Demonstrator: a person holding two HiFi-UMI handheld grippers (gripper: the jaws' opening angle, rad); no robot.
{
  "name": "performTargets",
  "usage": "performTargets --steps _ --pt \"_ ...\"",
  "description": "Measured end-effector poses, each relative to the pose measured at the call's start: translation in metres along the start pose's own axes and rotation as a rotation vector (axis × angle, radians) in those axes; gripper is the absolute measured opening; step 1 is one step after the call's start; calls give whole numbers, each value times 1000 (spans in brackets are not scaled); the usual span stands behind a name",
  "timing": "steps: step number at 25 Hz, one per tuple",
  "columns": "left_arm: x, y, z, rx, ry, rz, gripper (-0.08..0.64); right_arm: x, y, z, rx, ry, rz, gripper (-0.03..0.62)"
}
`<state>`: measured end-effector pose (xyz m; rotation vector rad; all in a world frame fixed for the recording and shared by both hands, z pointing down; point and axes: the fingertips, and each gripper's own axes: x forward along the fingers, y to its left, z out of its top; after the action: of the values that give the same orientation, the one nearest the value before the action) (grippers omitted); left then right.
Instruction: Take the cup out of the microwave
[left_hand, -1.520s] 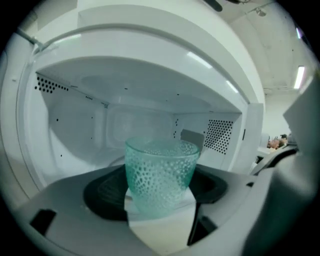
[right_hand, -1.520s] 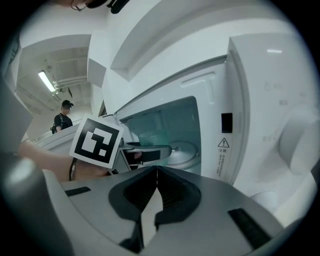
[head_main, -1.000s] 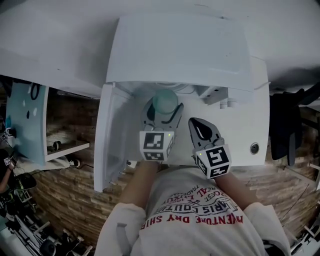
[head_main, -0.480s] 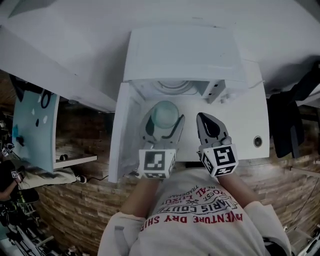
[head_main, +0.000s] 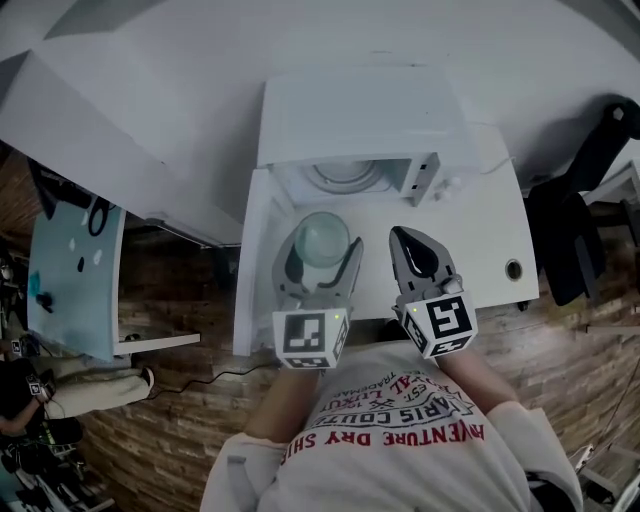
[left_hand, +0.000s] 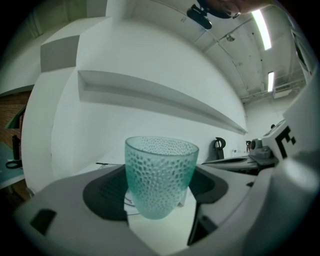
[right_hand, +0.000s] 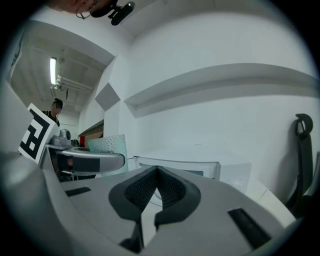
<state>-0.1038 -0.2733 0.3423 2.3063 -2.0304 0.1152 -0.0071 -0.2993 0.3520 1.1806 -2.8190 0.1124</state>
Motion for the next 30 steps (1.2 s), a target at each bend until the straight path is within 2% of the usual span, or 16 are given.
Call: performTargets --steps 12,30 --pt "-12 -4 0 -11 6 -24 370 -15 13 2 -5 -16 1 12" --pt "-12 -7 -10 -57 28 -10 370 -13 8 -14 -18 49 13 12"
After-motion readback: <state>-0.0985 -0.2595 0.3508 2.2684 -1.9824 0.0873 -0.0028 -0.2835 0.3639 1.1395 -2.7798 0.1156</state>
